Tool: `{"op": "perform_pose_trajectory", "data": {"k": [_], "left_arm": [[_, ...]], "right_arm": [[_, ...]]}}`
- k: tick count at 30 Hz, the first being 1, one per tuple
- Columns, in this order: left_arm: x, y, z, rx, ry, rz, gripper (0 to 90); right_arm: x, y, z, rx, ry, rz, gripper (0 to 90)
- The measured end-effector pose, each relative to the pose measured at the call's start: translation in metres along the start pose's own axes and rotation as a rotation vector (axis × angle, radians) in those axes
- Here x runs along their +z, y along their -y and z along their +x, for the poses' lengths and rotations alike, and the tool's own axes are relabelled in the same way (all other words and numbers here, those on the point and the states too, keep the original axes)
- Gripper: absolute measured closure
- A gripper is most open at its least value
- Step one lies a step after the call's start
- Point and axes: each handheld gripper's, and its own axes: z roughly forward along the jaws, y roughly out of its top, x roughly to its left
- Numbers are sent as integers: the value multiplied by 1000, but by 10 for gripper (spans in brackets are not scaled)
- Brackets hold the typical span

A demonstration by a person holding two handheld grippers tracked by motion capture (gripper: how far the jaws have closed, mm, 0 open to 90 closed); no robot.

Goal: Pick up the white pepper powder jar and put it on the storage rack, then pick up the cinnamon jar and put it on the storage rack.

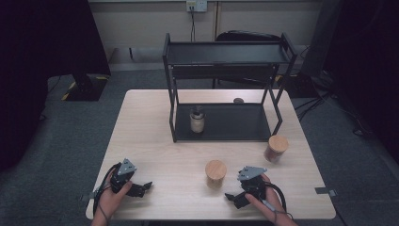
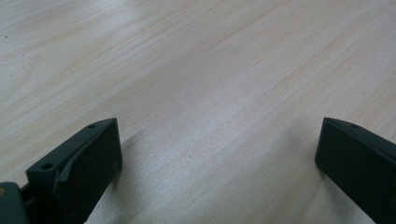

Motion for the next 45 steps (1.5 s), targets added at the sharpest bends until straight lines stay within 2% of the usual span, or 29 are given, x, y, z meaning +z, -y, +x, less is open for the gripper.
{"op": "perform_pose_trajectory", "data": {"k": [18, 27, 35, 45], "left_arm": [[0, 0, 0, 1, 1, 0, 1], [0, 0, 0, 1, 1, 0, 1], [0, 0, 0, 1, 1, 0, 1], [0, 0, 0, 1, 1, 0, 1]], "right_arm": [[1, -1, -2, -14, -16, 4, 0], [0, -5, -3, -19, -3, 18, 11], [-2, -9, -6, -4, -37, -6, 12], [-2, -19, -8, 2, -51, -34, 10]]}}
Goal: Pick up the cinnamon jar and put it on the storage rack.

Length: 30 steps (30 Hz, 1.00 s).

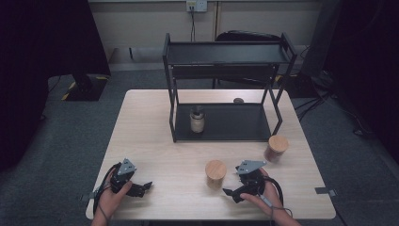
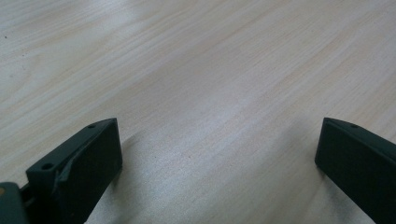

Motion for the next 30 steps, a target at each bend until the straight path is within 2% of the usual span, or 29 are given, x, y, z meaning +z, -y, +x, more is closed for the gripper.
{"op": "perform_pose_trajectory", "data": {"k": [5, 11, 21, 25, 30], "left_arm": [[0, 0, 0, 0, 0, 0, 1], [0, 0, 0, 0, 0, 0, 1], [0, 0, 0, 0, 0, 0, 1], [0, 0, 0, 0, 0, 0, 1], [0, 0, 0, 0, 0, 0, 1]], "right_arm": [[3, -6, 1, 3, -20, -17, 11], [11, -11, 5, -6, -29, -10, 10], [22, -17, 6, 23, -55, -46, 11], [25, -19, 8, 26, -61, -67, 21], [28, -20, 7, 35, -66, -93, 74]]}}
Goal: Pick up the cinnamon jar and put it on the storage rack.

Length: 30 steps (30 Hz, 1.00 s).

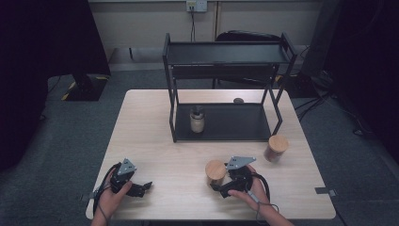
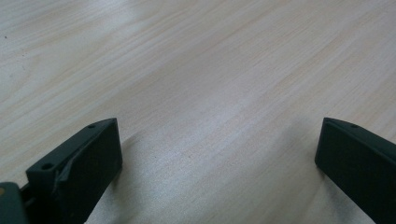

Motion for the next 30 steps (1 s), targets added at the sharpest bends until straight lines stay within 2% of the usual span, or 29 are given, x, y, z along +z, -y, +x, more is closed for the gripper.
{"op": "perform_pose_trajectory", "data": {"k": [8, 16, 30], "left_arm": [[0, 0, 0, 0, 0, 0, 1], [0, 0, 0, 0, 1, 0, 1], [0, 0, 0, 1, 1, 0, 1]], "right_arm": [[5, -2, 4, -25, -12, -27, 152], [9, -3, 6, -30, -23, -56, 222], [7, -5, 6, -59, -3, -60, 247]]}}
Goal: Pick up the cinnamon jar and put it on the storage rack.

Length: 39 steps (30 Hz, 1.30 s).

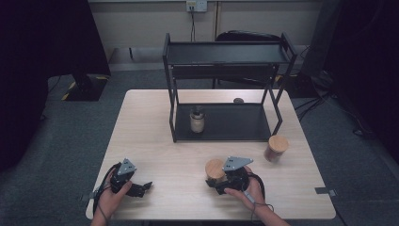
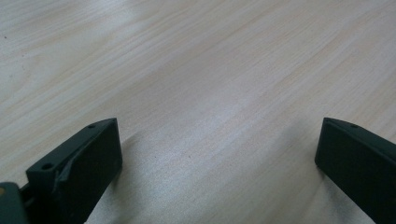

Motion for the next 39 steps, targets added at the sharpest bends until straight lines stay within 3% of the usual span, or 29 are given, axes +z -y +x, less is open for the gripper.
{"op": "perform_pose_trajectory", "data": {"k": [12, 39], "left_arm": [[0, 0, 0, 0, 0, 0, 1], [0, 0, 0, 0, 0, -1, 1]], "right_arm": [[-5, -6, -9, -13, 24, 9, 248], [0, -20, -40, 29, 72, 19, 249]]}}
